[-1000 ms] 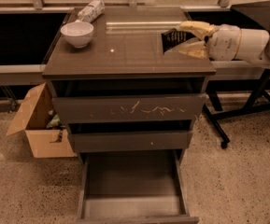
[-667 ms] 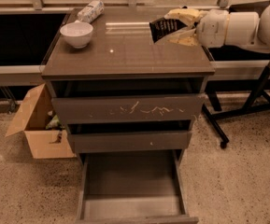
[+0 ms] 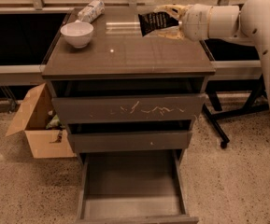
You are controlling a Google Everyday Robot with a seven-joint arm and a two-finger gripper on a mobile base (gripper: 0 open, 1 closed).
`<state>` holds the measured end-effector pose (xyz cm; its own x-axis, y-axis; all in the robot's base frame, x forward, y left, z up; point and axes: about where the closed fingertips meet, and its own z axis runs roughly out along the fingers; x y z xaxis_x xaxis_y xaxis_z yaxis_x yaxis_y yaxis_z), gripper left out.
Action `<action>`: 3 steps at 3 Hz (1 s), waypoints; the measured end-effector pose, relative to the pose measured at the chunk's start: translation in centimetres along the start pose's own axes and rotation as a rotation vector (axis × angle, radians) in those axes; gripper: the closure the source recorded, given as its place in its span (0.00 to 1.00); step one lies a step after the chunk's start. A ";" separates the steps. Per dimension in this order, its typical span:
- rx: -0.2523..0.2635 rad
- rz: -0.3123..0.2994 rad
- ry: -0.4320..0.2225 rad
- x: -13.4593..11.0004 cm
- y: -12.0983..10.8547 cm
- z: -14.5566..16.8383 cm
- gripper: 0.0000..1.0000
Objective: Pick rxbar chocolate from bottom drawer and place on counter
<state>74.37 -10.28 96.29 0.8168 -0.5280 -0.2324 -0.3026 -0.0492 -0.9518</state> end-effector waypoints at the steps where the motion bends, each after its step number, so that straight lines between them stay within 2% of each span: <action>1: 0.019 0.105 -0.011 0.5 0.1 1.1 1.00; 2: 0.037 0.212 -0.028 1.0 0.5 1.9 1.00; 3: 0.023 0.292 -0.033 1.8 1.4 2.6 1.00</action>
Offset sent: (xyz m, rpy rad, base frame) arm 0.0258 0.0078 -0.0188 0.2410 0.2693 -0.0498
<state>76.70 -9.10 93.99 0.7123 -0.4894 -0.5031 -0.5162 0.1204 -0.8480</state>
